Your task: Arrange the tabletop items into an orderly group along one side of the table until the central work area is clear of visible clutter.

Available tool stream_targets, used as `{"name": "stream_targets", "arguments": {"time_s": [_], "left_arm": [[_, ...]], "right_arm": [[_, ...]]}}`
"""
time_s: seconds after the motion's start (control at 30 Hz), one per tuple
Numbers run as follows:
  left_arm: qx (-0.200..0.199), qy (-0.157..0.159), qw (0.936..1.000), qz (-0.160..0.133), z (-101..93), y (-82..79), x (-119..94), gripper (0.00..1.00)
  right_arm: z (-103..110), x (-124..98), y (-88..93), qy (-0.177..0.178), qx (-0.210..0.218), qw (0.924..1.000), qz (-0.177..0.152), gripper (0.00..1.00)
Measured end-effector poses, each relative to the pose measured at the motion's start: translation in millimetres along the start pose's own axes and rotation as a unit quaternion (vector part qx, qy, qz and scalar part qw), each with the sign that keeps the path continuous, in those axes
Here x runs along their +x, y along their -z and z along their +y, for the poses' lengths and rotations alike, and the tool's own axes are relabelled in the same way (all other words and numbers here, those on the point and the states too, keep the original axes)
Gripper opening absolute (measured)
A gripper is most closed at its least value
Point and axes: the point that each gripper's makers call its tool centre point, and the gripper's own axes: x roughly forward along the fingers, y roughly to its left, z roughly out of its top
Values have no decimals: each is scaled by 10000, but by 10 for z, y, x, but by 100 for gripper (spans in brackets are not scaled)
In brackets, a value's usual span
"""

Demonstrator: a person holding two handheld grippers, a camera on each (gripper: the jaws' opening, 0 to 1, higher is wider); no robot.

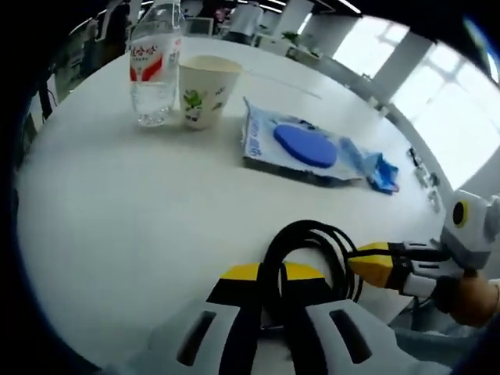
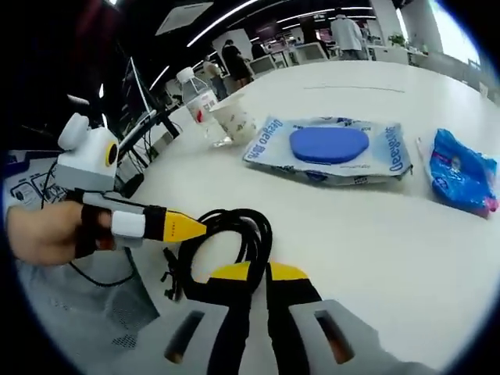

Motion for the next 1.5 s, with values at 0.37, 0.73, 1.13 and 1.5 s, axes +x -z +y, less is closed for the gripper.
{"name": "stream_targets", "arguments": {"time_s": [0.37, 0.73, 1.13, 1.5], "left_arm": [[-285, 360, 9988, -140, -179, -149, -66, 0], [-309, 717, 9968, -178, -575, -300, -12, 0], [-138, 1055, 9943, -83, -1121, -324, 154, 0], [0, 1296, 9915, 58, -1602, -296, 359, 0]], "right_arm": [[-78, -193, -303, -26, 315, 9988, -372, 0], [-274, -497, -578, 97, 427, 9960, -779, 0], [-641, -877, -536, 418, 765, 9904, -1070, 0], [-1046, -1208, -495, 740, 924, 9854, -1220, 0]]}}
